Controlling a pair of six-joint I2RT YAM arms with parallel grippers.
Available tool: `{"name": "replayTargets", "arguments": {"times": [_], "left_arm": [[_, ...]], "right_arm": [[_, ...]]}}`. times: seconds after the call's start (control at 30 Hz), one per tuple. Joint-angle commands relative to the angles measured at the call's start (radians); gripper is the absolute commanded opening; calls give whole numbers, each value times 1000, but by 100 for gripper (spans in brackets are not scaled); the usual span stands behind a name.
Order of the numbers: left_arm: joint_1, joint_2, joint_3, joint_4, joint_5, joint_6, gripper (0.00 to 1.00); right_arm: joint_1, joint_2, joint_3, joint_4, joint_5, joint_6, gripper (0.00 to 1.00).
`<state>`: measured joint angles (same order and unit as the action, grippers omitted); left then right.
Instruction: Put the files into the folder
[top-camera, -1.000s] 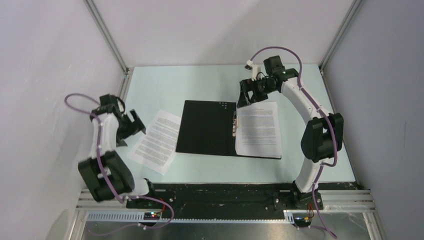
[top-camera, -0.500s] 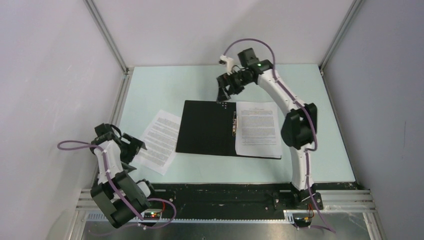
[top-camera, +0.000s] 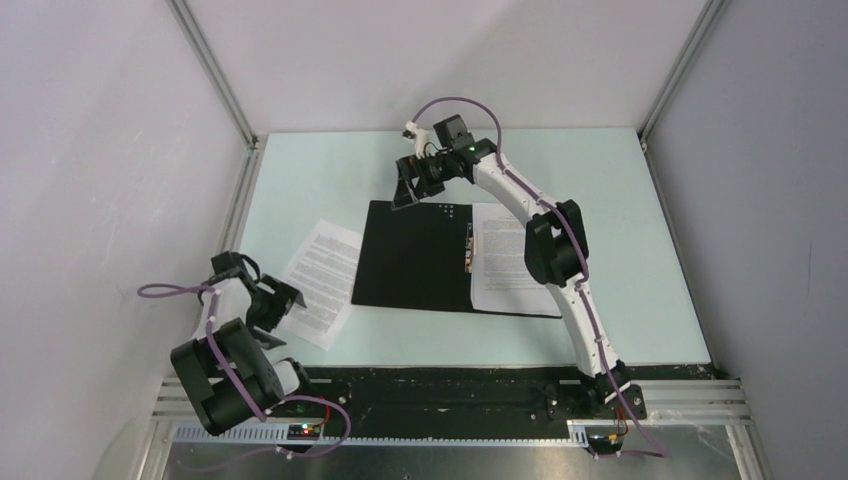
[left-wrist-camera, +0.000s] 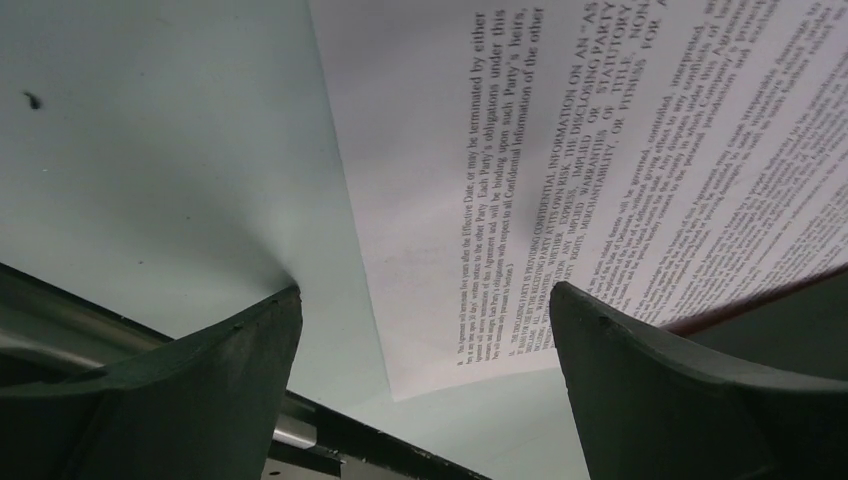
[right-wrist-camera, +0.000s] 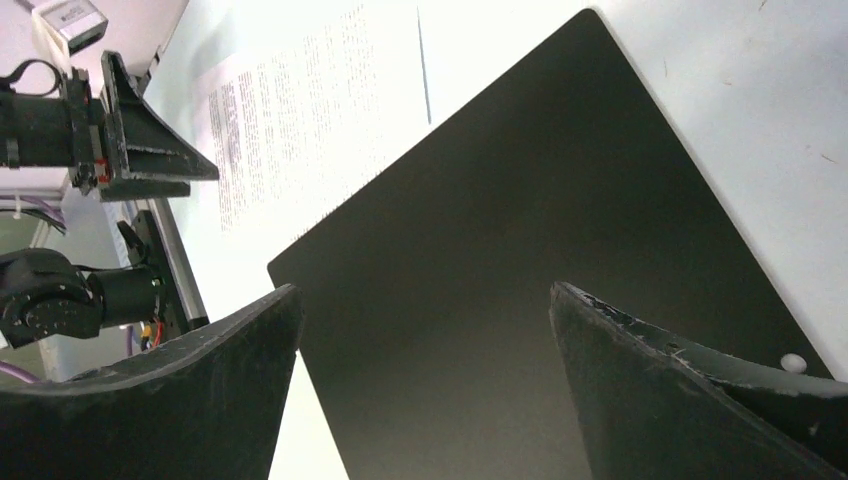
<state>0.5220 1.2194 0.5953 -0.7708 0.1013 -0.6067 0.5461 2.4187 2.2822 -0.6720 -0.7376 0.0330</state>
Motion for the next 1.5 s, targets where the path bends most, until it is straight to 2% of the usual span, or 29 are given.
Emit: {"name": "replayTargets", "arguments": {"times": [0.0, 0.2, 0.3, 0.53, 0.7, 0.87, 1.0, 1.2, 1.27, 1.47], "left_arm": [[-20, 0, -85, 200, 26, -53, 100], [-21, 39, -178, 405, 42, -114, 100], [-22, 61, -195, 554, 120, -110, 100], [-32, 224, -134, 888, 385, -71, 100], [-82, 327, -65, 922, 455, -73, 100], [-139, 369, -17, 939, 447, -90, 100], [-163, 374, 0, 986, 524, -123, 100], [-197, 384, 41, 1177, 663, -220, 100], [-207, 390, 50, 1307, 688, -260, 100], [-208, 411, 133, 1430, 656, -309, 100]], "right_arm": [[-2, 14, 58, 100, -32, 71, 98], [36, 90, 52, 240, -44, 216, 99], [82, 142, 84, 371, -54, 299, 99], [161, 309, 173, 438, -29, 369, 99], [184, 326, 137, 461, -36, 437, 99], [188, 338, 106, 460, -33, 482, 99], [187, 341, 79, 467, -44, 504, 99], [184, 341, 58, 476, -53, 529, 99], [184, 341, 48, 484, -60, 543, 99], [183, 338, 24, 487, -75, 551, 99]]}}
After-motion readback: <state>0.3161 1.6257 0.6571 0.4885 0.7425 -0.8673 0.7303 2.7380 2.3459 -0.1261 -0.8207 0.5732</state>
